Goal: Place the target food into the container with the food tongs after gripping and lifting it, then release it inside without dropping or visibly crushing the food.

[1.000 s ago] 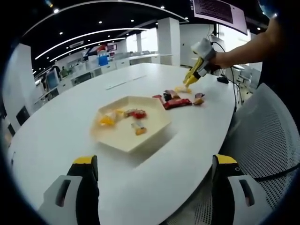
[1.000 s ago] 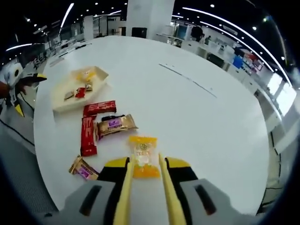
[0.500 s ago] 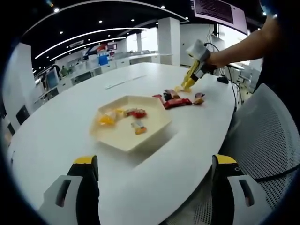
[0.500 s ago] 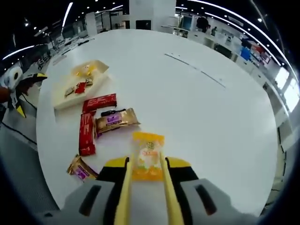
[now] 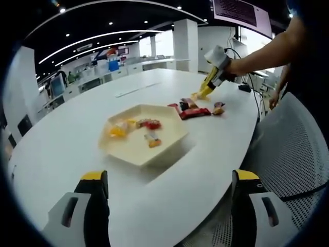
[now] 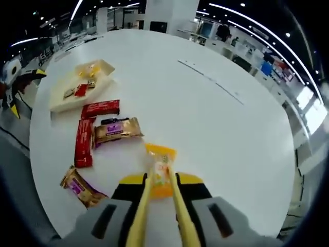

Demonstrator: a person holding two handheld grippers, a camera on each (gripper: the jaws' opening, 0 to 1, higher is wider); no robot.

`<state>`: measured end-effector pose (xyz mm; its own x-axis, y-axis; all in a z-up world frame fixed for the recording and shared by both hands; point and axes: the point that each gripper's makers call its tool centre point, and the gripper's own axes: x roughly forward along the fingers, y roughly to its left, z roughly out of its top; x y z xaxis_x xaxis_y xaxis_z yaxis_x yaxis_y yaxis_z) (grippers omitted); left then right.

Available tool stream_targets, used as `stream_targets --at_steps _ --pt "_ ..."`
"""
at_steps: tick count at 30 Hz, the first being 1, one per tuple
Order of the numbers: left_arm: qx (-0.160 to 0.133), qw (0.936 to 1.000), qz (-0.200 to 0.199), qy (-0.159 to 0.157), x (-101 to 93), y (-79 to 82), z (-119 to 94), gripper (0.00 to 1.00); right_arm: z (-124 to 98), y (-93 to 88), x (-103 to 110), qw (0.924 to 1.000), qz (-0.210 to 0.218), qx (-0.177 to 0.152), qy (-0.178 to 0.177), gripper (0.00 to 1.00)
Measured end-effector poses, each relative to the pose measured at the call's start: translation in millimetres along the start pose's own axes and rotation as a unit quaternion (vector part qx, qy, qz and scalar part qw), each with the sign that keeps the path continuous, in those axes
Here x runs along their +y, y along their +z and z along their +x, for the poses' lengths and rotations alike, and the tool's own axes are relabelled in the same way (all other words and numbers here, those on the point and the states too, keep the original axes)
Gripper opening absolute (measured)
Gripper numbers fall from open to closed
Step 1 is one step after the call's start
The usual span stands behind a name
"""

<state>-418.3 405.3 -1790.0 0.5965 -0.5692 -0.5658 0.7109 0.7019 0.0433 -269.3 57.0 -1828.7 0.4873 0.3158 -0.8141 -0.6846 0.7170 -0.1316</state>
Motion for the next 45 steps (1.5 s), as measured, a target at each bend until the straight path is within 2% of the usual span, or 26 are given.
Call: stream_targets --at_steps 9,16,22,31,45 --pt "0.001 1.0 0.0 -0.001 -0.1 -0.9 0 0.96 -2 -0.5 1 0.9999 0.009 -0.003 0.009 0.19" --pt "0.002 1.0 0.001 0.002 1.1 -1.1 0 0.96 -10 3.4 -5 0.9992 0.035 -0.014 0.012 0.2" --pt "-0.002 1.0 0.0 0.005 2.4 0.4 0 0.97 -19 10.2 -12 0.9994 0.027 -0.018 0.007 0.2" --pt "-0.013 0.9998 -0.01 0.011 5.3 4.4 -1 0.99 -28 28.8 -10 0.9993 0.015 -0.032 0.01 0.2" --pt "-0.026 0.9995 -0.017 0.006 3.7 9.5 -2 1.0 -41 63.5 7 0.9982 -0.009 -0.056 0.018 0.21"
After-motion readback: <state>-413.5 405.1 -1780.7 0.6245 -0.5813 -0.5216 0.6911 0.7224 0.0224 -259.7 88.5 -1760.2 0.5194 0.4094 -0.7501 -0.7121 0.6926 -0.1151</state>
